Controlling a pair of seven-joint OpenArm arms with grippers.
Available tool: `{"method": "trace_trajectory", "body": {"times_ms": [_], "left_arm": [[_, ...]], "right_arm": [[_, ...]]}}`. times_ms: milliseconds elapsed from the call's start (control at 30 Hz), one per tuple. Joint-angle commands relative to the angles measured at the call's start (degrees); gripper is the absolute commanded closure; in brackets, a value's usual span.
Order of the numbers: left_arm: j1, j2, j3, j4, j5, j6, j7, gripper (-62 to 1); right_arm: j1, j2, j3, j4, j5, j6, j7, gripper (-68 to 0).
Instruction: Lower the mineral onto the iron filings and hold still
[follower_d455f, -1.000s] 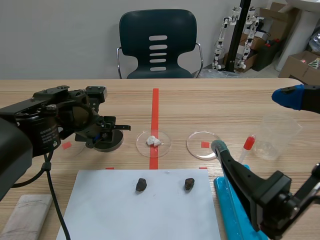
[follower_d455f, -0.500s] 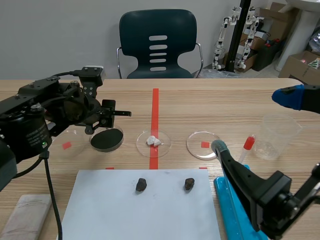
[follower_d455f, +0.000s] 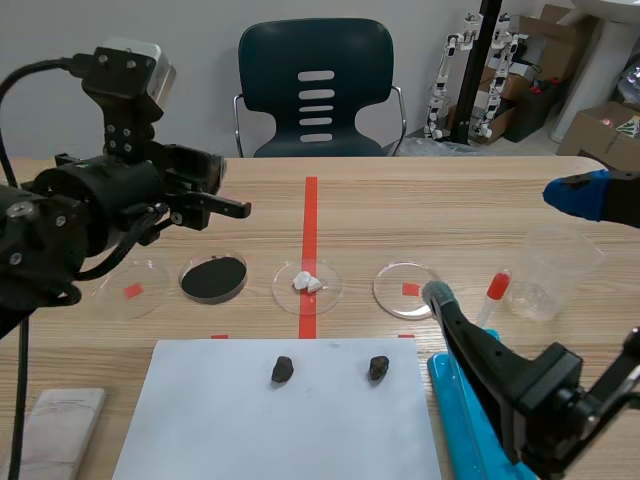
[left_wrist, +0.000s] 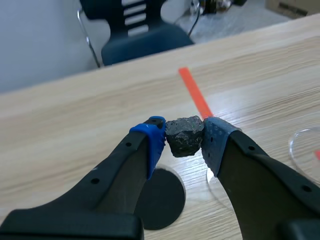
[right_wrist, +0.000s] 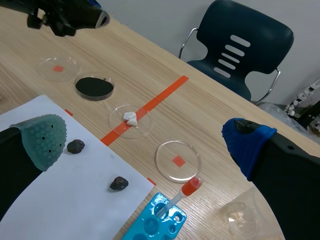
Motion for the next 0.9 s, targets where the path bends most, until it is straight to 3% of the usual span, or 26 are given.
{"method": "trace_trajectory", "body": {"times_ms": [0,367,567,700,867], "left_arm": [[2.2,-1.3,0.0,2.7,0.9,0.0,-2.4,-14.1],[21.1,-10.6,0.0,18.7,4.0,-0.2,-16.0,-14.1],[27.7,-14.3,0.0,20.6,5.3,-0.1,-19.1,-14.1],[31.4,-15.3,0.0,20.6,8.0,-0.1,-20.5,-14.1],[35.2,-16.0,0.0,20.6,8.1,-0.1,-24.5,-14.1]], "right_arm": [[0.5,-0.1,0.4,1.0,0.4,-0.4,0.8,-67.9],[0.5,-0.1,0.4,1.0,0.4,-0.4,0.9,-67.9],[0.5,-0.1,0.4,1.0,0.4,-0.4,0.8,-67.9],[0.5,-0.1,0.4,1.0,0.4,-0.4,0.8,-67.9],[0.5,-0.1,0.4,1.0,0.4,-0.4,0.8,-67.9]]}}
